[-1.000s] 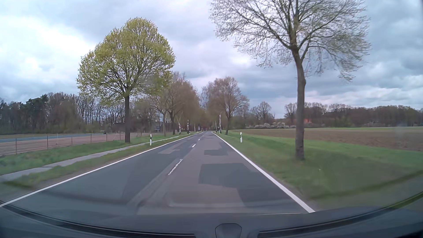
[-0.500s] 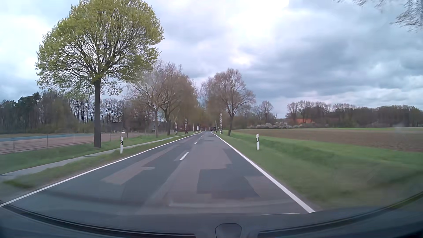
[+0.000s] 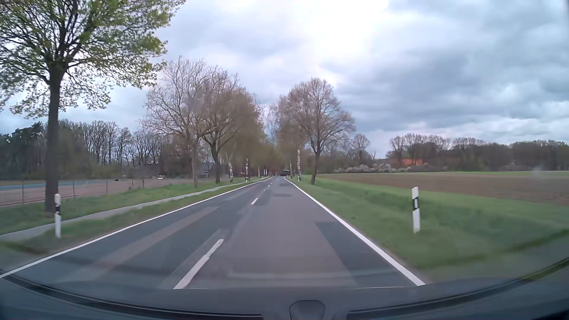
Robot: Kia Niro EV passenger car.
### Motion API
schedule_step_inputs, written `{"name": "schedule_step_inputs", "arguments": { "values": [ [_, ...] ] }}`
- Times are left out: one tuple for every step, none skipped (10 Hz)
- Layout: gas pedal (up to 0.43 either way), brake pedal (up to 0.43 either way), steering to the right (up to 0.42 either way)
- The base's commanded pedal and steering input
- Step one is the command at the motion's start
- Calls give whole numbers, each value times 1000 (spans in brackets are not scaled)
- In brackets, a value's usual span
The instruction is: Follow the waypoints while adhering to traffic rules and regulations
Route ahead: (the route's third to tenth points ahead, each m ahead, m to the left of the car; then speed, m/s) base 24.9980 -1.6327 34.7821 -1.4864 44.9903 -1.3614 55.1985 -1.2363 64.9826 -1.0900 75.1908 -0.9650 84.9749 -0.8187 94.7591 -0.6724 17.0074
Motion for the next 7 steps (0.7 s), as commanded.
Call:
{"name": "schedule_step_inputs", "arguments": {
  "values": [
    [79,0,-3],
    [79,0,-3],
    [79,0,-3],
    [79,0,-3],
    [79,0,-4],
    [79,0,-4],
    [79,0,-4]
  ]
}}
